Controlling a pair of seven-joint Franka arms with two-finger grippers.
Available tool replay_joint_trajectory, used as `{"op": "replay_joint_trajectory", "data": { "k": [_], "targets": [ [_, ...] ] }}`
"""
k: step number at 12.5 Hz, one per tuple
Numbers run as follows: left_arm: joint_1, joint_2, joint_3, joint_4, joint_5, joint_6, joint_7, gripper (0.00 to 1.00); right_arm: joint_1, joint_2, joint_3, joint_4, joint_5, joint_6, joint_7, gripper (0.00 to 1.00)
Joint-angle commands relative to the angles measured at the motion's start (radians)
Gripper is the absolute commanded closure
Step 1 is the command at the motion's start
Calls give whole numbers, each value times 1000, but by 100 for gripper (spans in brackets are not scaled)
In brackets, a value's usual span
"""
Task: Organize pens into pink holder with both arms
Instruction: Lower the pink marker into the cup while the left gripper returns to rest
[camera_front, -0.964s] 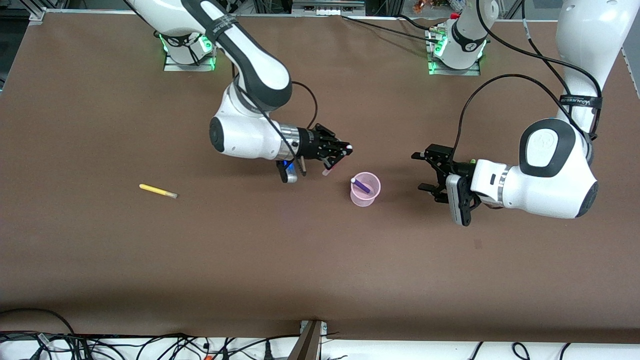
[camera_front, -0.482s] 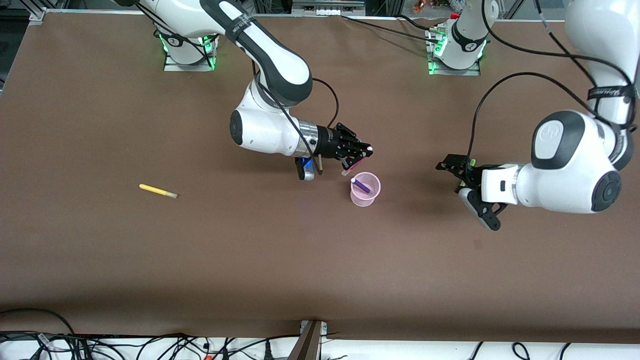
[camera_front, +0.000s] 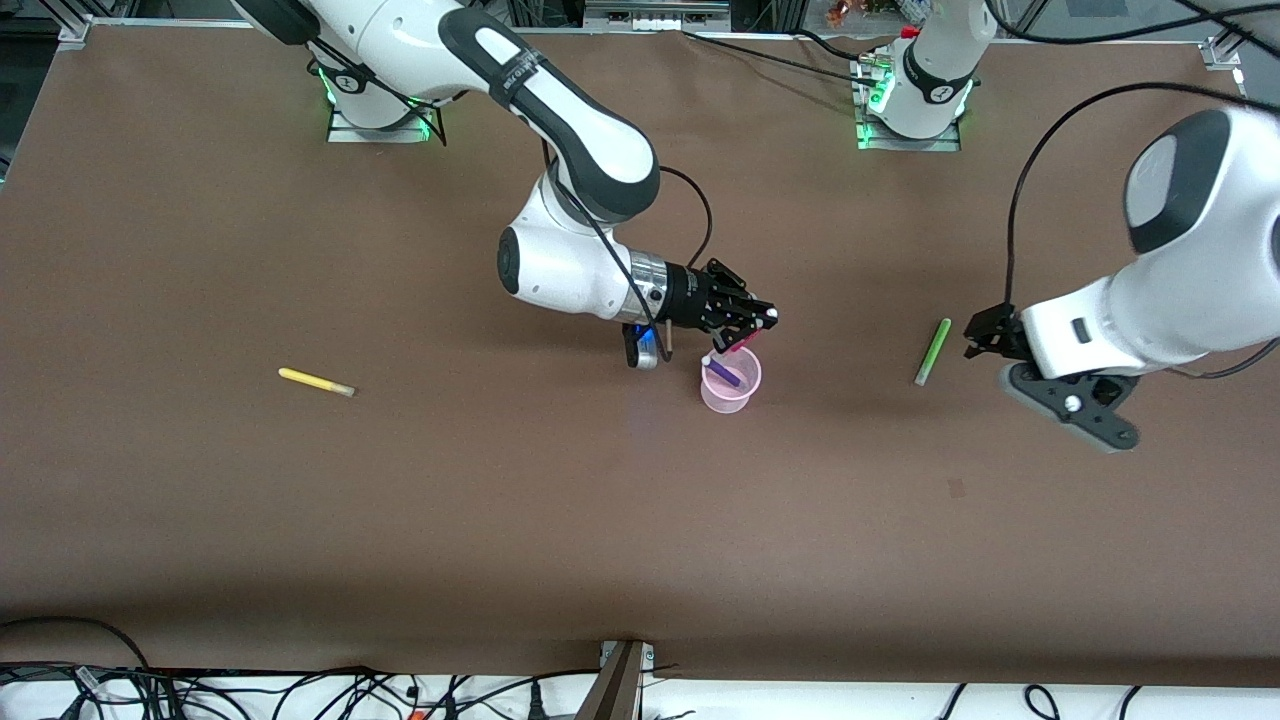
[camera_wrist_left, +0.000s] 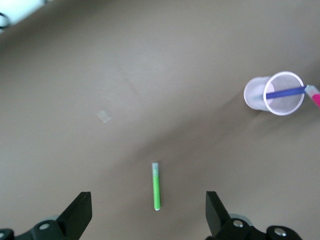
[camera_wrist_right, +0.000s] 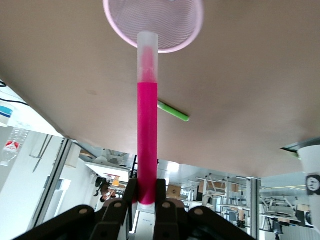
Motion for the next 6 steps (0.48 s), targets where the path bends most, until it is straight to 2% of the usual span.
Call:
{"op": "replay_joint_trajectory", "data": {
  "k": [1, 6],
  "targets": [
    [30, -147, 6, -21, 20, -87, -17, 0, 26, 95, -3, 135, 18, 17, 9, 100],
    [65, -200, 15, -12, 22, -191, -20, 0, 50, 140, -5, 148, 15, 64, -13, 100]
  ]
}}
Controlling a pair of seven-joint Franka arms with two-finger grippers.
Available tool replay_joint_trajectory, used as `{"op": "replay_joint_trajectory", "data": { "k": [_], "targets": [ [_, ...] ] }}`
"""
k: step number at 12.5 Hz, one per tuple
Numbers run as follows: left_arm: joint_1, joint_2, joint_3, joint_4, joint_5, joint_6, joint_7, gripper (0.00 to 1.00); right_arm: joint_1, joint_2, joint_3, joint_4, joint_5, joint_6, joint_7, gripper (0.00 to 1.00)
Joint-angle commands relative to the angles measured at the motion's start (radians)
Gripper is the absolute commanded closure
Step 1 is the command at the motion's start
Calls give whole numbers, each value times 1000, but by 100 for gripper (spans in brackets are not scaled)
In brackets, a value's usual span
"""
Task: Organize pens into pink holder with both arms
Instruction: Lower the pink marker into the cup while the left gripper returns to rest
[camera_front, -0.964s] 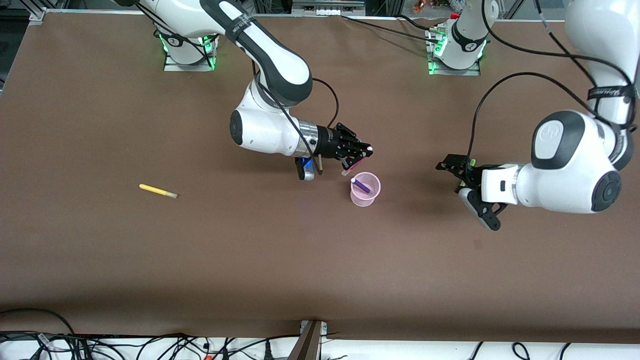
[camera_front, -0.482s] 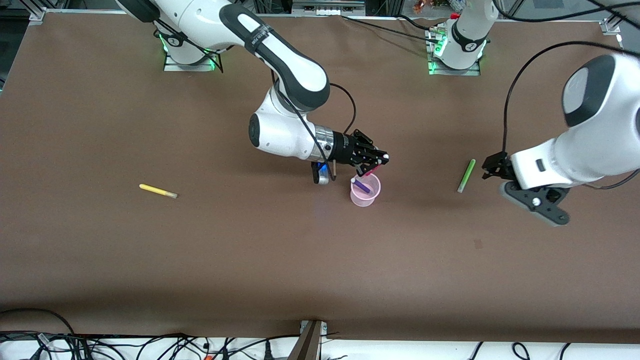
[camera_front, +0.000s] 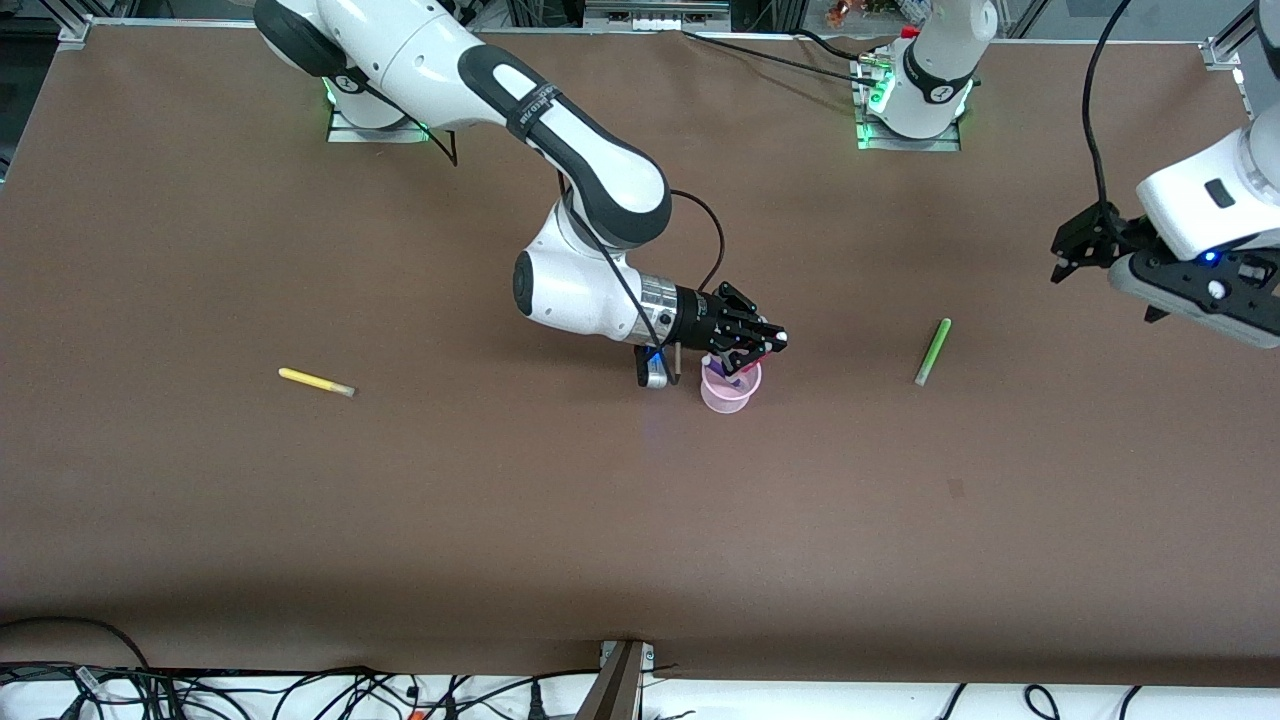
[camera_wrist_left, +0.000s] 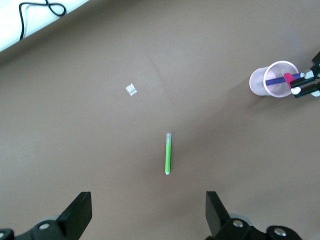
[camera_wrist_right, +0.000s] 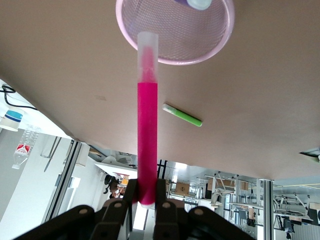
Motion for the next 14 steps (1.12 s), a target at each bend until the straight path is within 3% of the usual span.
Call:
{"op": "replay_joint_trajectory", "data": {
  "k": [1, 3, 6, 7, 8, 9, 10, 11, 14],
  "targets": [
    [43, -20, -2, -17, 25, -41, -1, 0, 30, 39, -5, 40, 14, 37, -11, 100],
    [75, -17, 0, -25, 25, -43, 6, 0, 31, 39, -6, 36, 12, 37, -3, 100],
    [13, -82, 130, -110, -12, 9, -8, 0, 30, 39, -6, 28, 12, 37, 0, 99],
    [-40, -146, 215, -208, -19, 102, -10, 0, 30, 39, -6, 22, 11, 37, -9, 79],
    [-82, -195, 280, -291, -44, 187, -10, 0, 30, 39, -8, 16, 11, 37, -11, 44],
    [-157, -216, 381, -322, -68, 209, -8, 0, 24, 39, -8, 16, 11, 37, -9, 22],
    [-221, -219, 440, -322, -69, 203, -8, 0, 18, 33, -8, 16, 11, 37, -2, 10],
    [-227, -217, 440, -322, -59, 203, -5, 0, 15, 27, -9, 20, 11, 31, 4, 2],
    [-227, -219, 403, -318, -20, 178, -10, 0, -16, -1, -11, 22, -20, 10, 3, 1]
  ]
}}
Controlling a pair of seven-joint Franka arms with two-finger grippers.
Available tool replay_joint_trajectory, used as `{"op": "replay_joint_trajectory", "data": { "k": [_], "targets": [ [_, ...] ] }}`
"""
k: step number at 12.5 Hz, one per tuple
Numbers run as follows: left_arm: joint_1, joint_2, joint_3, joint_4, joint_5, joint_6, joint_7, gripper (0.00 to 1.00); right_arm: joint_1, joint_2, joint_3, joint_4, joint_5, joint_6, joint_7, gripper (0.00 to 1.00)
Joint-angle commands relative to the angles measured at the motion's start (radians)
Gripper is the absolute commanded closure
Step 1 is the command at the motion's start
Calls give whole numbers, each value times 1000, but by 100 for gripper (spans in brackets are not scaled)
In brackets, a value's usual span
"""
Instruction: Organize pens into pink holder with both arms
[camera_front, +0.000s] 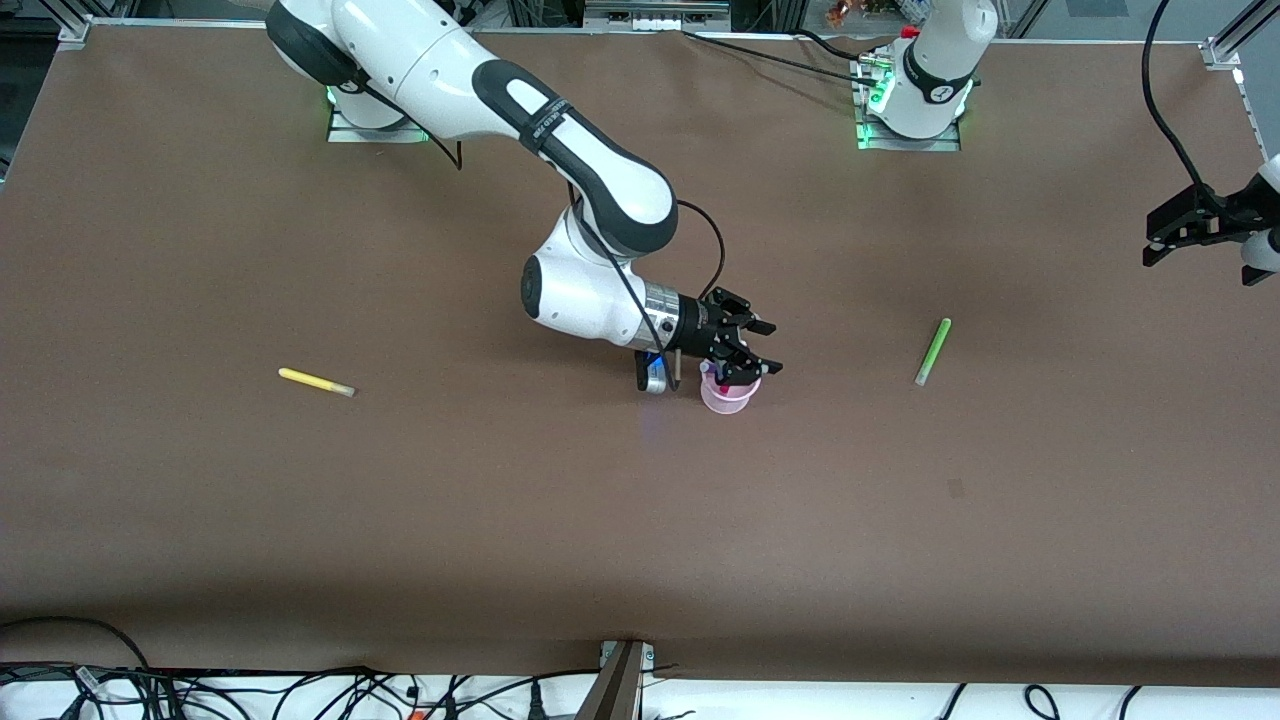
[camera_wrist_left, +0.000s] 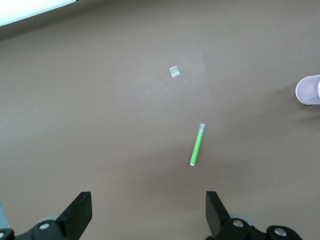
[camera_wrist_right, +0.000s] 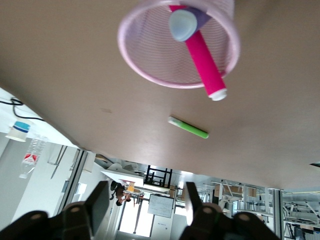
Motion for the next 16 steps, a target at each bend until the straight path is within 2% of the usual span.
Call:
{"op": "replay_joint_trajectory", "data": {
  "k": [1, 4, 5, 7, 10, 12, 14, 16],
  "targets": [
    [-16, -26, -20, -28, 28, -13, -15, 0, -36, -42, 0, 0, -57, -49, 4, 1],
    [-19, -15, -25, 1, 19, -33, -43, 0, -88, -105, -3, -9, -233, -162, -5, 0],
    [-30, -14, -25, 4, 17, -33, -44, 0, -90, -150, -29, -40, -308, -176, -5, 0],
    [-28, -14, -23, 4, 13, -33, -43, 0, -91, -235, -101, -127, -344, -216, -40, 0],
    [-22, -9, -23, 7, -38, -42, -107, 0, -90, -321, -233, -144, -368, -447, -236, 0],
    [-18, -9, -22, 9, -38, -50, -110, 0, -90, -396, -310, -169, -468, -593, -342, 0],
    [-16, -9, -20, 9, -38, -53, -110, 0, -90, -540, -368, -294, -520, -687, -481, 0],
    [-14, -9, -14, 9, -38, -68, -109, 0, -90, -739, -405, -521, -592, -693, -626, 0]
  ]
}}
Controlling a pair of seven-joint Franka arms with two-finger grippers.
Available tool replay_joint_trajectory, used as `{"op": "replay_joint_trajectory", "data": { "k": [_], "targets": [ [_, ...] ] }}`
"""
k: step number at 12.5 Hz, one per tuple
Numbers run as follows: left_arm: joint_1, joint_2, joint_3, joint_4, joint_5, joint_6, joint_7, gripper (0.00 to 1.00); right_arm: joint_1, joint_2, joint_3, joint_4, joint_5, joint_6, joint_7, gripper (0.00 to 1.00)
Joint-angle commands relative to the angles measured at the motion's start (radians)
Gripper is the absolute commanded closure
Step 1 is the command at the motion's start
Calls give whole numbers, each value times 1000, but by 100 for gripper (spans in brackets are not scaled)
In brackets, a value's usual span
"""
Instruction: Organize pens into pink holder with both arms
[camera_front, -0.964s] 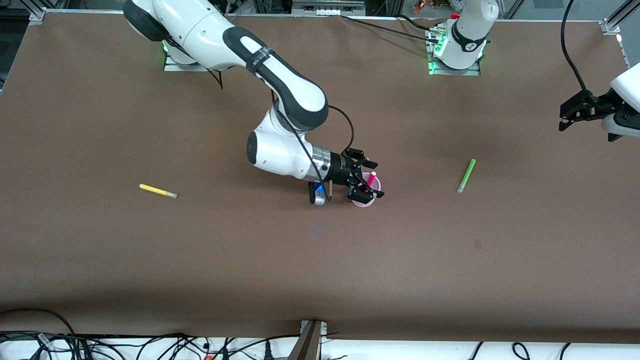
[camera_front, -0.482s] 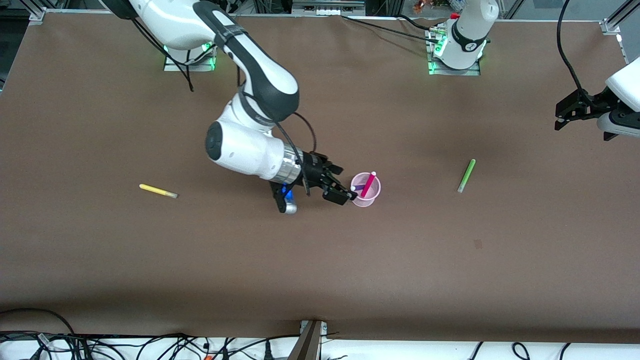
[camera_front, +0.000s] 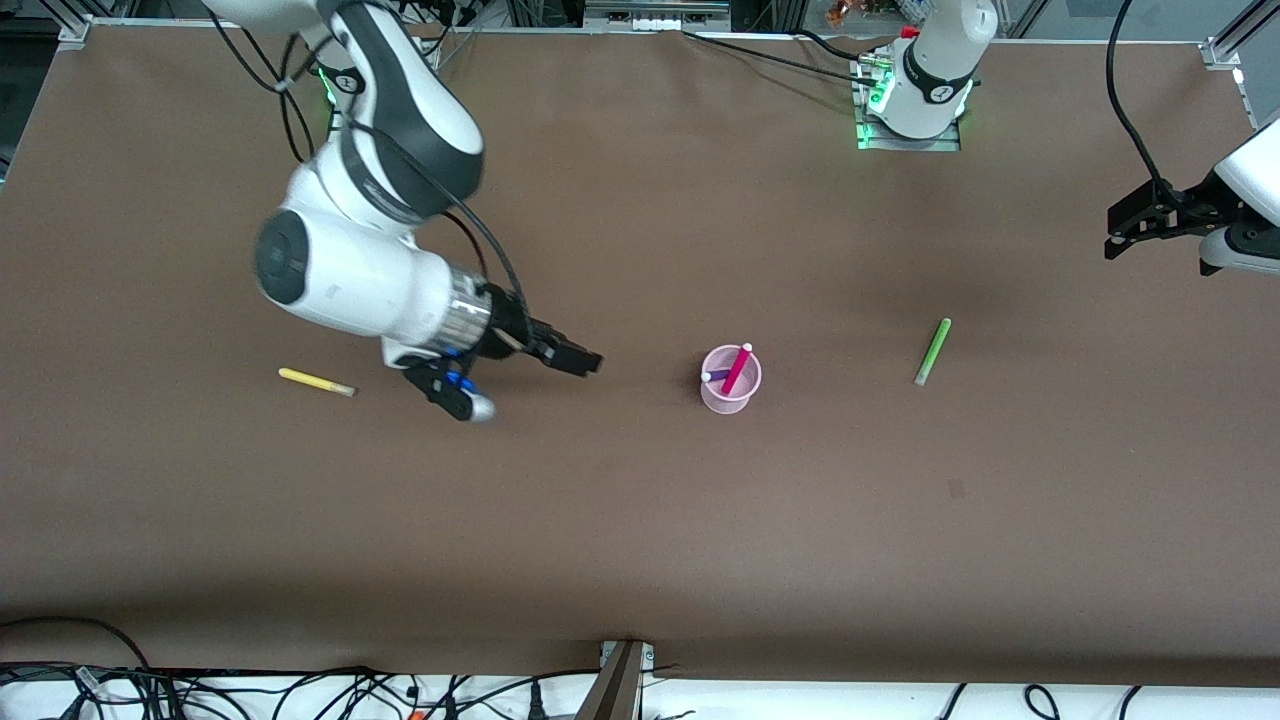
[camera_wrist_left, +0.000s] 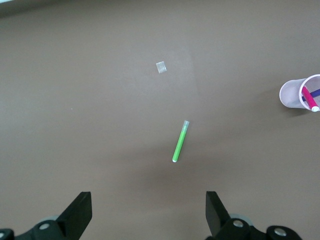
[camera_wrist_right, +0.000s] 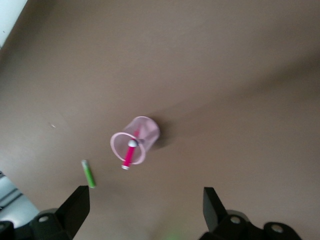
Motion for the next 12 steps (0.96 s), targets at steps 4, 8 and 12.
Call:
{"op": "replay_joint_trajectory", "data": {
  "k": [4, 8, 12],
  "targets": [
    [5, -7, 2, 9, -14, -25, -5, 0, 7, -430, -110, -414, -331, -124, -417, 0],
    [5, -7, 4, 9, -14, -27, -3, 0, -91, -513, -100, -422, -538, -185, -711, 0],
    [5, -7, 9, 10, -14, -36, 0, 0, -274, -519, 29, -399, -551, -224, -761, 0]
  ]
}}
